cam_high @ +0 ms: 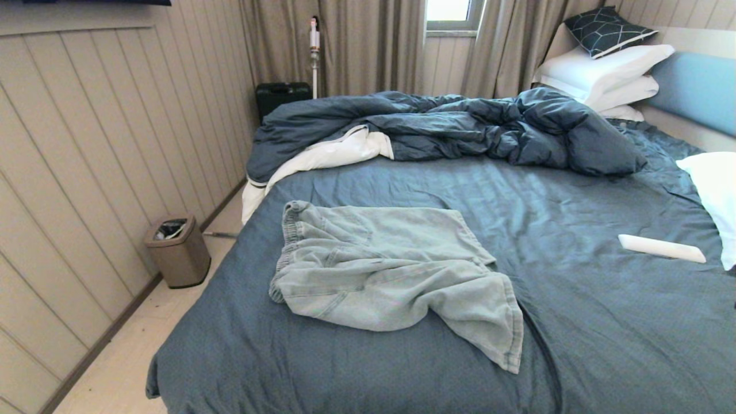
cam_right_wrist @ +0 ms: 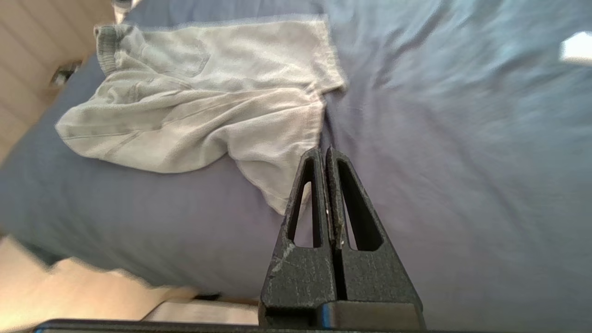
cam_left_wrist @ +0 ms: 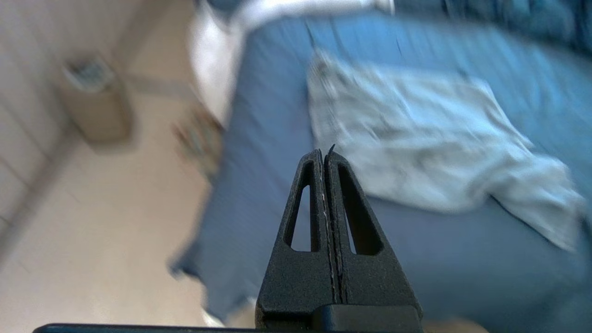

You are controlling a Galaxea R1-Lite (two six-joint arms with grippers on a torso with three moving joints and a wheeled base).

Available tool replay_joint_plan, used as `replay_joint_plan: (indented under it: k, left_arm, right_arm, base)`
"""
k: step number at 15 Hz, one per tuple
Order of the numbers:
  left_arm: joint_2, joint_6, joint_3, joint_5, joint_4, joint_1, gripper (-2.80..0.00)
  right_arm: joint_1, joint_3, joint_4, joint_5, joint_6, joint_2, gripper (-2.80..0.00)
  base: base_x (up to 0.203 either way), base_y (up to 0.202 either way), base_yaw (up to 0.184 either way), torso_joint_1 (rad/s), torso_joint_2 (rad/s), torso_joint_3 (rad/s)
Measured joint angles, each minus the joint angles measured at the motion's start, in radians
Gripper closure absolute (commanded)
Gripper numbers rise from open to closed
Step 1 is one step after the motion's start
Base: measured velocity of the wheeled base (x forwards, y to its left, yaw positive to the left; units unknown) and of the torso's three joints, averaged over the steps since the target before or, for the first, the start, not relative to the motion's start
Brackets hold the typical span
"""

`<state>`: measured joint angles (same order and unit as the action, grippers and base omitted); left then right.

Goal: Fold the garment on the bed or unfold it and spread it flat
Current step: Fold the blue shorts

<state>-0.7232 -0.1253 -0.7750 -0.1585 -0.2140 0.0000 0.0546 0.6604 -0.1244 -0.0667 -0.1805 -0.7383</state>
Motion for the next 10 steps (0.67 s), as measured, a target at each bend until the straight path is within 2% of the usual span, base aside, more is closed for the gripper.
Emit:
replay_joint_plan:
  k: [3, 5, 8, 10]
  left_arm:
    - [-0.252, -0.02, -0.158, -0.094, -0.159, -0.004, 0.0]
    - [-0.422, -0.025, -0.22, -0.166, -0.235, -0.023, 0.0]
    - [-0.655, -0.032, -0.248, -0.214, -0.239, -0.09, 0.0]
    - [-0.801, -0.044, -0.245, -0.225, -0.174, -0.165, 0.0]
  right_arm:
    - [0.006, 0.104, -0.016, -0.01, -0.096, -0.275, 0.0]
    - [0.01, 0.131, -0.032, -0.019, -0.202, -0.457, 0.0]
    - [0.029, 0.113, -0.04, -0.059, -0.33, -0.643, 0.0]
    - [0.035, 0.105, -0.038, -0.077, -0.336, -0.7, 0.0]
  base:
    - [0.0, 0.0, 0.0, 0.0, 0.0, 0.0]
    - [0.0, 0.0, 0.0, 0.0, 0.0, 0.0]
    - [0.0, 0.0, 0.0, 0.0, 0.0, 0.0]
    - [0.0, 0.0, 0.0, 0.0, 0.0, 0.0]
